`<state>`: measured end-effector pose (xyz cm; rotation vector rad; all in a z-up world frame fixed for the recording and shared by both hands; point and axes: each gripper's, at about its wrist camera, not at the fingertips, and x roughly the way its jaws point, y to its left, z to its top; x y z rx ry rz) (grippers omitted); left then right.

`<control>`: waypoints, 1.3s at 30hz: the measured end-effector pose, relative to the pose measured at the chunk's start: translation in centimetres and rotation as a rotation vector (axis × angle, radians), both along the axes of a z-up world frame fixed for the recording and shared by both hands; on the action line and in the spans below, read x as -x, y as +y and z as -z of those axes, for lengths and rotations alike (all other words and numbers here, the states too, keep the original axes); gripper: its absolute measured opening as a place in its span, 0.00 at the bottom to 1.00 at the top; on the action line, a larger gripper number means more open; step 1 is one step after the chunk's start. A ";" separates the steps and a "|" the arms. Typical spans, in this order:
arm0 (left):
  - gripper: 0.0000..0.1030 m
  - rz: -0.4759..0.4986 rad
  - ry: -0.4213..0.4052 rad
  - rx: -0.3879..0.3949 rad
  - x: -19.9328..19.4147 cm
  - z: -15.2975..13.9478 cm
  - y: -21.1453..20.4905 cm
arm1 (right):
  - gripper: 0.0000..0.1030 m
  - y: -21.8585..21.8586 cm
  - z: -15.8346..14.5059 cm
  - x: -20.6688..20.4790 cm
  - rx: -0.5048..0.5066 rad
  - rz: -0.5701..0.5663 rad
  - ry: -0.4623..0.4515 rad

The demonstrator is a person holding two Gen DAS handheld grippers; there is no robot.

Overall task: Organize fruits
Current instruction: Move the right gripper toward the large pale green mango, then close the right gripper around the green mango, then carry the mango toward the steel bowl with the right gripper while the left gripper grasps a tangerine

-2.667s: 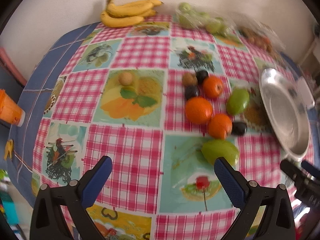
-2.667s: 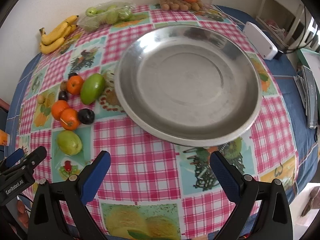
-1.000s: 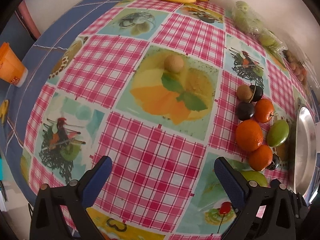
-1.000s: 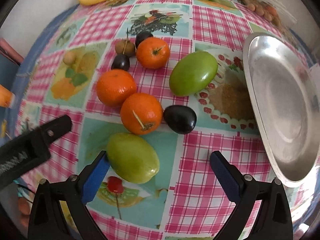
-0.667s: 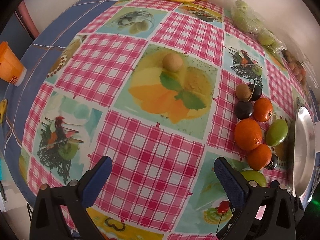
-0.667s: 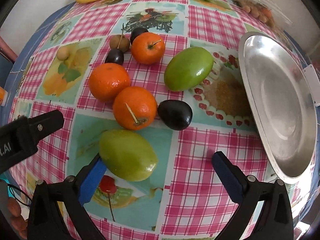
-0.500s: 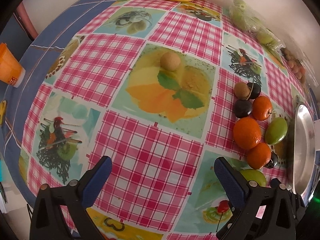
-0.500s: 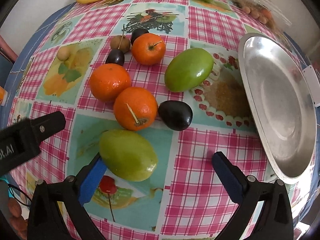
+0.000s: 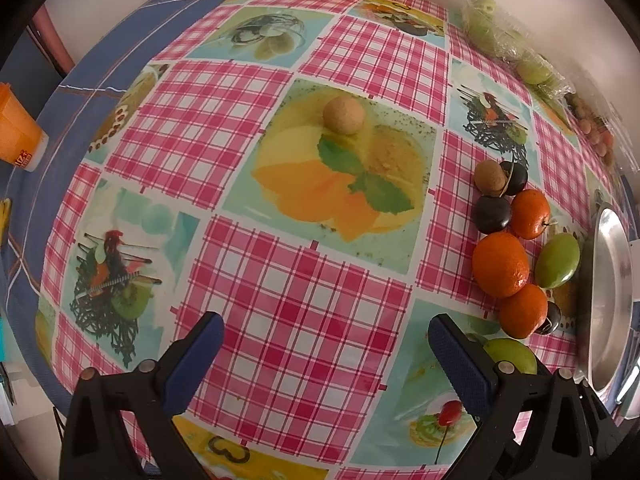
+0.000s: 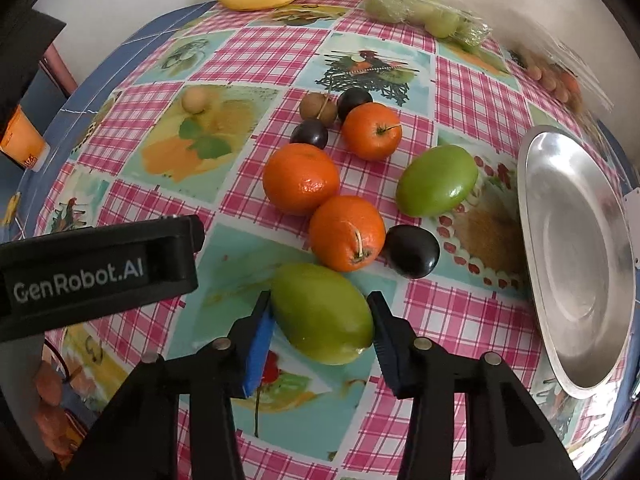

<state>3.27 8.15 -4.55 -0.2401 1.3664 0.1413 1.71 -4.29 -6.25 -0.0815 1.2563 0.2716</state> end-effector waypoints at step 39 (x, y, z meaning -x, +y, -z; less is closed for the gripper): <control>0.50 0.133 -0.085 0.221 -5.0 -1.4 -6.1 | 0.47 -10.8 -6.4 -2.6 -0.187 0.211 -0.085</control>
